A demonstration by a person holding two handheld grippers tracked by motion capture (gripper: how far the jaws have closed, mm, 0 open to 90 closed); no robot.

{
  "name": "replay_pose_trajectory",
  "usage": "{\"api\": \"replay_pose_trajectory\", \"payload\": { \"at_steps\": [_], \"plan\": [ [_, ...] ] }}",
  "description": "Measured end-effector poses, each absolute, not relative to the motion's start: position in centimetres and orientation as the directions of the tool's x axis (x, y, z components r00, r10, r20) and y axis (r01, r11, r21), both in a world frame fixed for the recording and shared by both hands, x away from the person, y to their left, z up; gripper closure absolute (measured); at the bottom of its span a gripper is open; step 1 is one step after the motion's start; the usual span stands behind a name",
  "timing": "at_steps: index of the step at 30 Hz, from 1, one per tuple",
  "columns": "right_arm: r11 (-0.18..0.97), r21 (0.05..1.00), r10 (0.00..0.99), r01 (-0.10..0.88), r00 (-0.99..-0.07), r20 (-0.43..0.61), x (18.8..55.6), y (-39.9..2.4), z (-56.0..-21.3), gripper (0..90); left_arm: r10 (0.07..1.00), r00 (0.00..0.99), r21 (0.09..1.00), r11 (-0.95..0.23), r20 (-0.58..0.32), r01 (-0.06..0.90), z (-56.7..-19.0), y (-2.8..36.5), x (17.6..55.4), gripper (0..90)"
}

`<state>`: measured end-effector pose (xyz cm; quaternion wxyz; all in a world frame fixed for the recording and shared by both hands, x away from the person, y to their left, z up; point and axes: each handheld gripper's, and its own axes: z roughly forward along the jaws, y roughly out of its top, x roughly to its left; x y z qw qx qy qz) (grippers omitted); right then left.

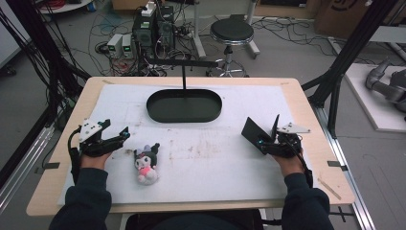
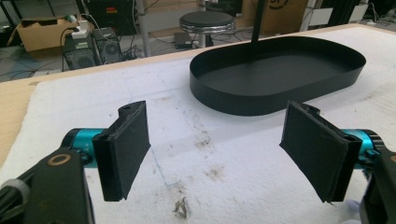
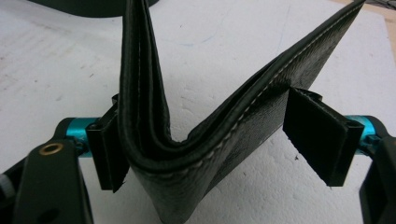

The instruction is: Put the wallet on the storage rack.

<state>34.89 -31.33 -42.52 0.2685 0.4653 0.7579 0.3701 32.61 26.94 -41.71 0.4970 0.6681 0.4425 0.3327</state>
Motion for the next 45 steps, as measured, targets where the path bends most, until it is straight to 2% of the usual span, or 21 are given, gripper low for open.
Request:
{"api": "replay_pose_trajectory", "payload": {
  "at_steps": [1,2,7,8,9,12,17,31,37,45],
  "plan": [
    [0.293,0.811,0.904,0.507,-0.423,-0.063,34.9,-31.3,-42.5,23.5,0.922,0.388,0.959,-0.113,0.004,0.26,-41.7,26.9,32.6,23.2],
    [0.291,0.813,0.897,0.505,-0.439,-0.049,35.0,-31.4,-42.5,33.3,0.921,0.388,0.959,-0.115,0.005,0.26,-41.7,26.9,32.6,23.1],
    [0.312,0.814,0.878,0.491,-0.476,-0.049,34.9,-31.6,-42.2,67.0,0.922,0.387,0.959,-0.114,0.004,0.261,-41.7,26.9,32.6,23.1],
    [0.323,0.815,0.871,0.482,-0.488,-0.057,34.8,-31.6,-42.0,72.6,0.922,0.387,0.959,-0.114,0.004,0.261,-41.7,26.9,32.6,23.1],
    [0.324,0.819,0.867,0.474,-0.495,-0.056,34.8,-31.7,-41.8,74.1,0.922,0.387,0.958,-0.115,0.004,0.263,-41.7,27.0,32.6,23.1],
    [0.33,0.831,0.861,0.448,-0.504,-0.07,34.5,-31.6,-41.4,76.1,0.922,0.387,0.958,-0.114,0.003,0.264,-41.7,27.0,32.6,23.1],
    [0.3,0.855,0.845,0.424,-0.533,-0.032,34.4,-31.4,-40.9,76.9,0.922,0.388,0.957,-0.118,0.006,0.265,-41.8,26.9,32.6,23.1],
    [0.29,0.896,0.819,0.335,-0.572,-0.051,35.4,-29.6,-38.3,77.5,0.922,0.386,0.958,-0.111,0.0,0.265,-41.8,26.9,32.5,23.2],
    [0.31,0.904,0.79,0.295,-0.608,-0.073,37.0,-27.4,-37.2,77.5,0.921,0.389,0.958,-0.115,0.005,0.262,-41.7,26.9,32.5,23.2],
    [0.353,0.9,0.736,0.257,-0.669,-0.098,40.7,-22.1,-36.5,77.5,0.921,0.389,0.959,-0.108,-0.002,0.26,-41.7,26.9,32.4,23.2]
  ]
}}
